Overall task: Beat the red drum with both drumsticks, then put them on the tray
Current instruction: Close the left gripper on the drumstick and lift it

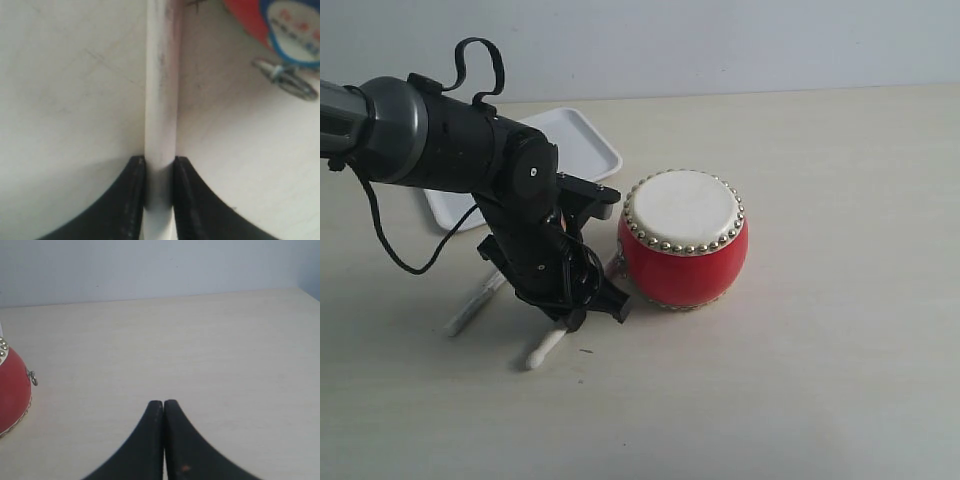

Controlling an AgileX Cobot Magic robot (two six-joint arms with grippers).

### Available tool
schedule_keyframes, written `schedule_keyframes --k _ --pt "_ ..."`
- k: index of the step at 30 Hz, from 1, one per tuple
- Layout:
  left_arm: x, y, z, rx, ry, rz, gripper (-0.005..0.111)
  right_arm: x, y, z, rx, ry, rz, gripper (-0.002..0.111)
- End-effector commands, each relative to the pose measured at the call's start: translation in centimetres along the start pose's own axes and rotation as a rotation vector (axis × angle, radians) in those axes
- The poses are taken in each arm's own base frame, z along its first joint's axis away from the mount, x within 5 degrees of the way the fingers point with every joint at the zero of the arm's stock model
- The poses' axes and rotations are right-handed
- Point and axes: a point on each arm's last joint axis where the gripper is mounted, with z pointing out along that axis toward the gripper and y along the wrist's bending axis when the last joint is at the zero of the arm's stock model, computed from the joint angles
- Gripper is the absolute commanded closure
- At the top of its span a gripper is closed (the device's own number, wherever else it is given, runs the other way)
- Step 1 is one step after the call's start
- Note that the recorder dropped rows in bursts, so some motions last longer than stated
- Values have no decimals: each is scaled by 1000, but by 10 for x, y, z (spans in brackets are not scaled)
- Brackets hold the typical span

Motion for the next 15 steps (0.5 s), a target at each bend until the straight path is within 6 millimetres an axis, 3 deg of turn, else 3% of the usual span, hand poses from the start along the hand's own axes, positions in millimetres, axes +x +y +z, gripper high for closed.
schedule_keyframes --k 1,9,15 --pt "2 -3 6 11 9 -22 107 -1 1 0 -8 -16 1 108" --pt "-6 -2 -25 22 -109 -43 107 -1 1 0 -8 -16 1 108" --pt "-8 20 -53 -23 -177 -108 107 -1 1 0 -8 -17 1 108"
